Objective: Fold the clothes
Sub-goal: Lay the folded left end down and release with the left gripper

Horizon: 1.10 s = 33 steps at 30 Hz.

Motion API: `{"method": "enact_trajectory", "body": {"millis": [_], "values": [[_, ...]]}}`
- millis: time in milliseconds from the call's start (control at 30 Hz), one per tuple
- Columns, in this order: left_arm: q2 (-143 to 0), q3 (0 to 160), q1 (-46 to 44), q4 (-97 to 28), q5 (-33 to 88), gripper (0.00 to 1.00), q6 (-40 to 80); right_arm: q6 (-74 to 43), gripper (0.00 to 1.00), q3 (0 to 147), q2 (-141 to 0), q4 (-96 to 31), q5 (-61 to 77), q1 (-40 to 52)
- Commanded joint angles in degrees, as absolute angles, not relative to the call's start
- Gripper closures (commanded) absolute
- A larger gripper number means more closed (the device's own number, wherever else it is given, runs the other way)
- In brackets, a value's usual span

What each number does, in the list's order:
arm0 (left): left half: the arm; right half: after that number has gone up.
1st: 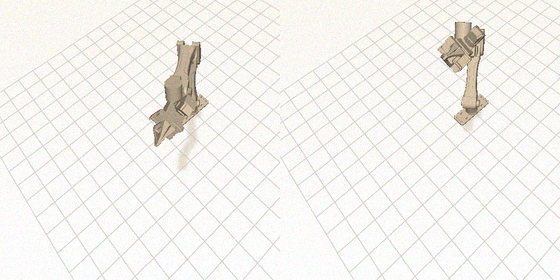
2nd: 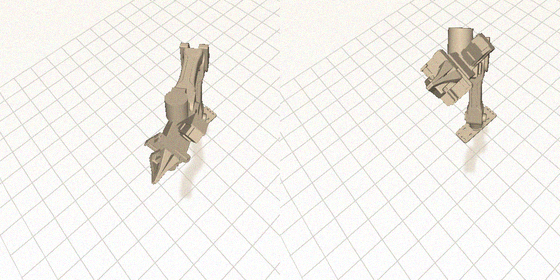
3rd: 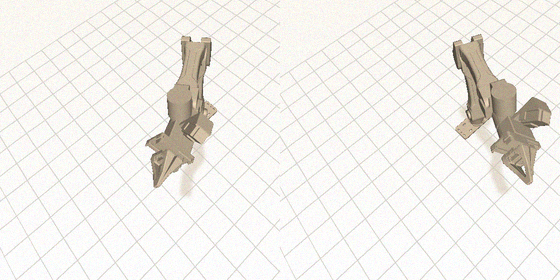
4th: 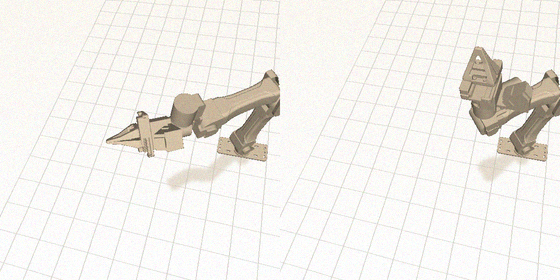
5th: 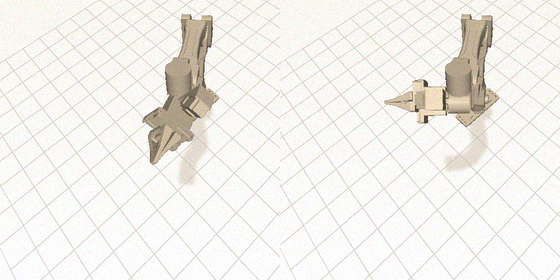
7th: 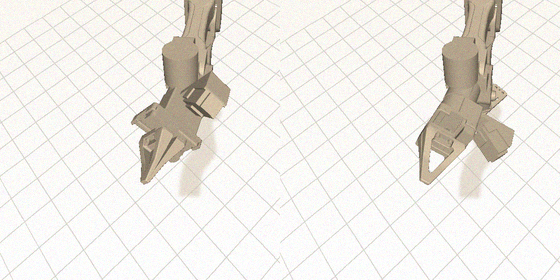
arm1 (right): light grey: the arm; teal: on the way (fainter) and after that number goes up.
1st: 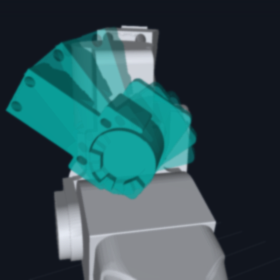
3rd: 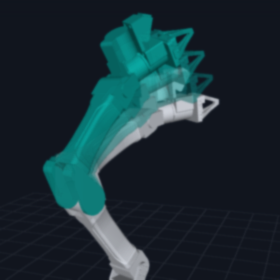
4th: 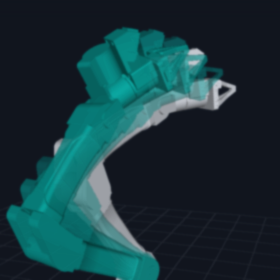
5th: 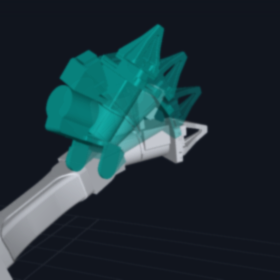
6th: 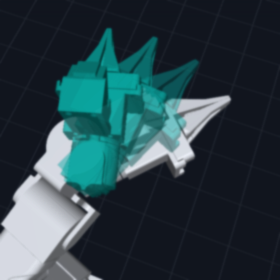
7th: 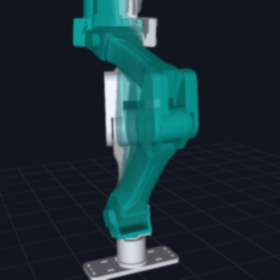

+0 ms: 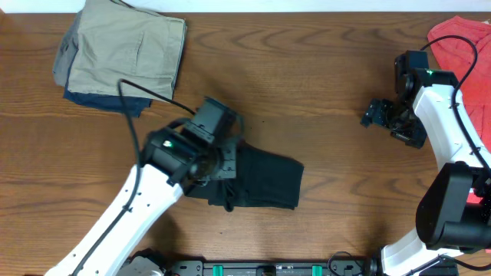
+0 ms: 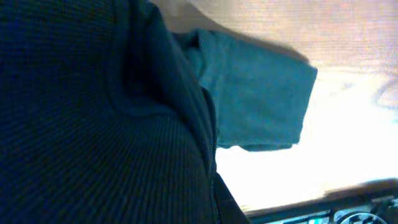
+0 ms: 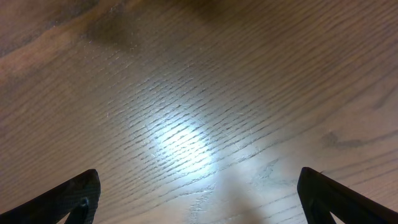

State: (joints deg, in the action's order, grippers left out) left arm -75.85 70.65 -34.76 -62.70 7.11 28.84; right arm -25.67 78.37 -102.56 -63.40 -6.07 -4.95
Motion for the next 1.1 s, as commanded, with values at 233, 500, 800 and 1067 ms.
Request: {"method": "enact_trajectory", "body": {"millis": [233,500,800,1067], "values": [[-88.1,72.2,-43.5,-55.3,11.1,0.94,32.2,-26.3,0.01,79.1,-101.8,-63.4,-6.4,-5.2],[-95.4,72.2,-47.5,-48.1,18.1,0.94,32.8,-26.3,0.01,79.1,-101.8,-63.4,-6.4,-5.2],[-99.0,72.2,-48.2,-45.2,19.0,0.94,33.3,-26.3,0.01,79.1,-101.8,-63.4,-6.4,-5.2],[-99.5,72.2,-48.4,-42.8,19.1,0.55,33.3,-26.3,0.01,79.1,-101.8,-63.4,-6.4,-5.2]]}}
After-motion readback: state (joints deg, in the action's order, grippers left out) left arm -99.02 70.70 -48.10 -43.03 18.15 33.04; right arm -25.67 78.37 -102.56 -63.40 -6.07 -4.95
